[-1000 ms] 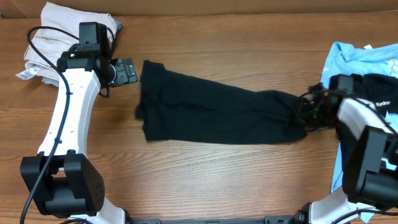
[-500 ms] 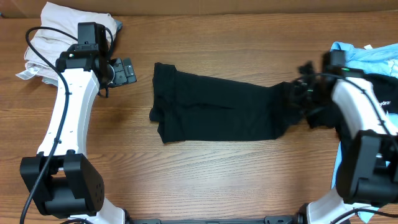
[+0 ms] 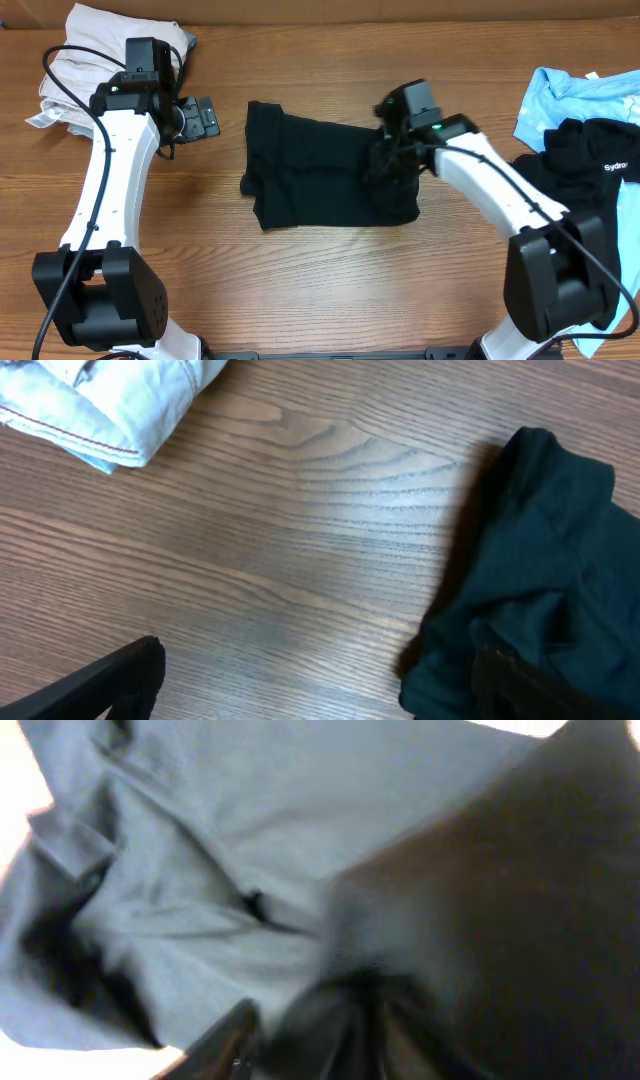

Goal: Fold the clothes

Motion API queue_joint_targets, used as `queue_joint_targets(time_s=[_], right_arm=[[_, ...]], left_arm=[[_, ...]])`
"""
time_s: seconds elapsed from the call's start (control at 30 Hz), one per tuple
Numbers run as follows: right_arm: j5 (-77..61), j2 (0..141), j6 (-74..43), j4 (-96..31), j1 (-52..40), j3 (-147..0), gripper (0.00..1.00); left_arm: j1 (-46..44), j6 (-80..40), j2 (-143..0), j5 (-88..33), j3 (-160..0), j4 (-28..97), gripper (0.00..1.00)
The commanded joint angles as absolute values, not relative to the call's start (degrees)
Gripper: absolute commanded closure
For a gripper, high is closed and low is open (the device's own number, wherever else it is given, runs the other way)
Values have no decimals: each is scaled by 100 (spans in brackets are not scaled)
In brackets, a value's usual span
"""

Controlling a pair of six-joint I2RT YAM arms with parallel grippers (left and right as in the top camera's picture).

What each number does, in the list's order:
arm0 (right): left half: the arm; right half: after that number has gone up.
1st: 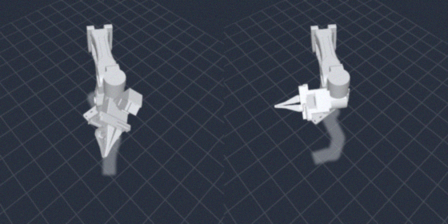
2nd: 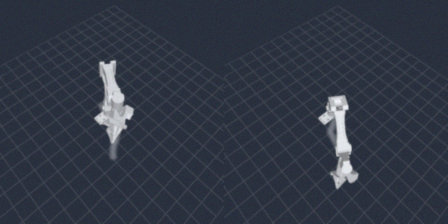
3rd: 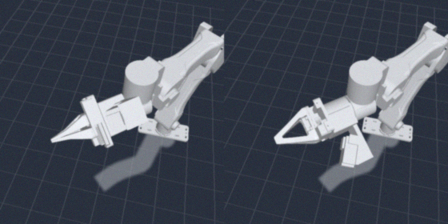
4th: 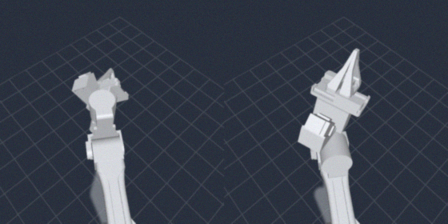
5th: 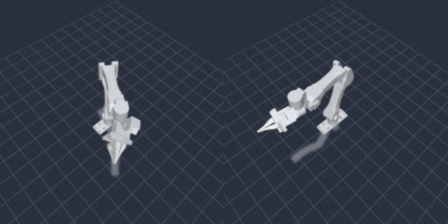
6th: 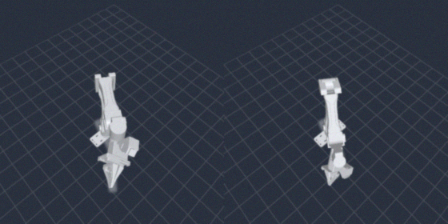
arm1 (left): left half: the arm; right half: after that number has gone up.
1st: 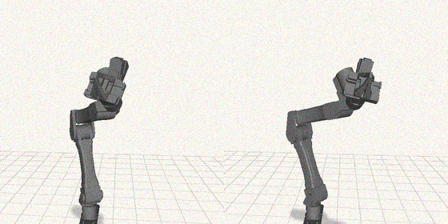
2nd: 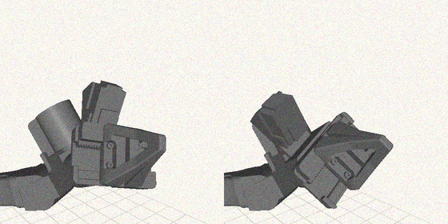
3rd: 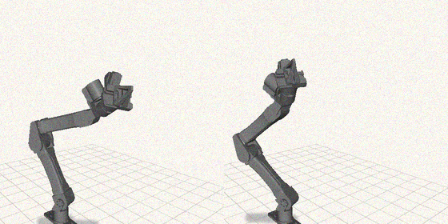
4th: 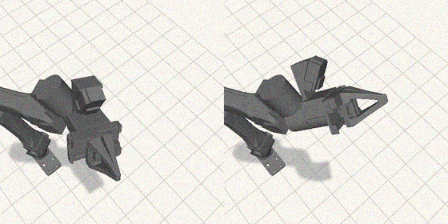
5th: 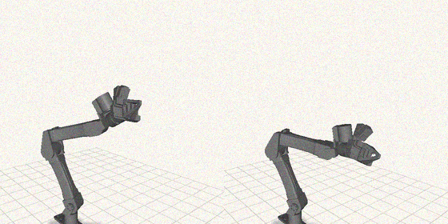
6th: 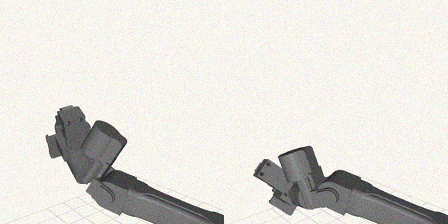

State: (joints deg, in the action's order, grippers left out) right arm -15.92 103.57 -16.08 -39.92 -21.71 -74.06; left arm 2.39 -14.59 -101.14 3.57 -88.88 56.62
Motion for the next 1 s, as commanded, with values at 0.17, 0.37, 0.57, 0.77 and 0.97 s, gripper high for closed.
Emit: queue_joint_targets(time_s=[0.17, 0.37, 0.57, 0.77, 0.97], right_arm=[[-2613, 10287, -1463, -3743, -2554, -7631, 45], [-2735, 9859, -1417, -4064, -2174, -8036, 44], [-2014, 9623, -1310, -5068, -1365, -8125, 43], [-1802, 9625, -1074, -5813, -775, -8108, 37], [-1802, 9625, -1041, -5885, -701, -8108, 37]], left_arm=[[255, -1435, -10001, 209, -8978, 5675, 0], [248, -1232, -10003, -445, -8624, 5610, 0], [119, -545, -10003, -1452, -7671, 5059, 0], [-27, -320, -10003, -2069, -6755, 3975, 0], [-47, -318, -10051, -2193, -6440, 3127, 0]])
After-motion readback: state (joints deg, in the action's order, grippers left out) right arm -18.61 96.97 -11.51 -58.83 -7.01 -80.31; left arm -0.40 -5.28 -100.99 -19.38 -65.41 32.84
